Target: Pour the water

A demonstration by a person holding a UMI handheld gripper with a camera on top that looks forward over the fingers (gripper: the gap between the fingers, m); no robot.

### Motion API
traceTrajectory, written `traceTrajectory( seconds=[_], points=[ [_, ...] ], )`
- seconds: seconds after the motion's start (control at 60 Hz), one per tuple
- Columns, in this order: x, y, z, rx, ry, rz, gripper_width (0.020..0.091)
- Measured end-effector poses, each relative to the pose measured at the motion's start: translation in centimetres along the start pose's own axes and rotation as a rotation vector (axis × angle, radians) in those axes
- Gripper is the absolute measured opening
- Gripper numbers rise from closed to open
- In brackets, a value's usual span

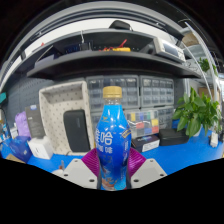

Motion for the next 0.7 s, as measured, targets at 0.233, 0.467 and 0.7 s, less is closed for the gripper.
traceTrajectory(
  seconds=[0.233,0.467,0.7],
  points=[
    [1.8,-3.3,6.2,-0.044,0.049,0.000,0.0333],
    [1.9,-2.7,7.2,0.034,0.053,-0.034,0.0359],
    [2.2,-2.5,7.7,-0.027,0.007,-0.020,0.0674]
  ],
)
Point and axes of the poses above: the point between the fingertips, and its own axes, seen from behind it with the camera up: x to the right, z down, y backward, against the way the camera looks, the point moved 6 cm from there along y, backward, against the way the camera looks, and after that the axes turned 10 degrees about -x, right-handed, at the moved point
